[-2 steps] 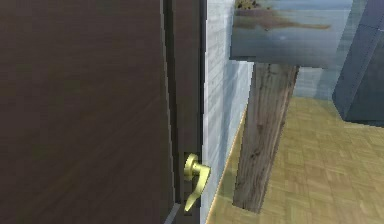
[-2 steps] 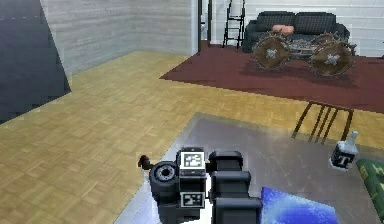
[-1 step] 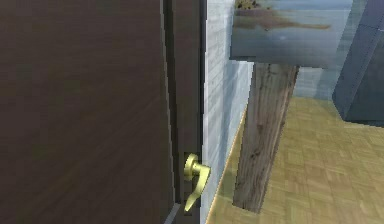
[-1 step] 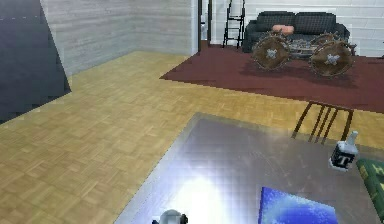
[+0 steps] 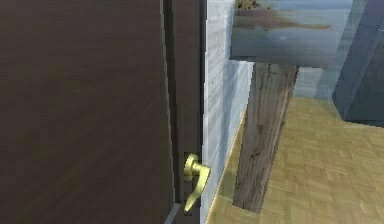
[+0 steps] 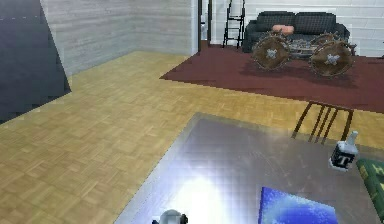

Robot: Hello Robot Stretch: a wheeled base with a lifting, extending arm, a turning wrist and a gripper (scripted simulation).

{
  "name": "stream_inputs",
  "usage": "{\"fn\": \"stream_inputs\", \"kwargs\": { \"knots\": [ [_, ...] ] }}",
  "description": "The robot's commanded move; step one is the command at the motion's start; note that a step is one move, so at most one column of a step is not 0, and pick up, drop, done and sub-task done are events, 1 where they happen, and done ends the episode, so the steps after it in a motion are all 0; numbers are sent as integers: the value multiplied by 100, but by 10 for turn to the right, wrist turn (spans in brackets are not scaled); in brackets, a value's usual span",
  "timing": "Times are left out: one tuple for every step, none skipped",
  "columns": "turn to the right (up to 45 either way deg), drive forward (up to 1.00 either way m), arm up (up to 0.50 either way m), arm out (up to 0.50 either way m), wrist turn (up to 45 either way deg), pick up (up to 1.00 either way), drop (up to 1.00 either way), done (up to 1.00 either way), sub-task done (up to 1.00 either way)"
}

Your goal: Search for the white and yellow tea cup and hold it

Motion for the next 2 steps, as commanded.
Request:
{"fn": "stream_inputs", "kwargs": {
  "knots": [
    [0, 0, 10, 0, 0, 0, 0, 0, 0],
    [0, 0, 0, 0, 0, 0, 0, 100, 0]
  ]
}}
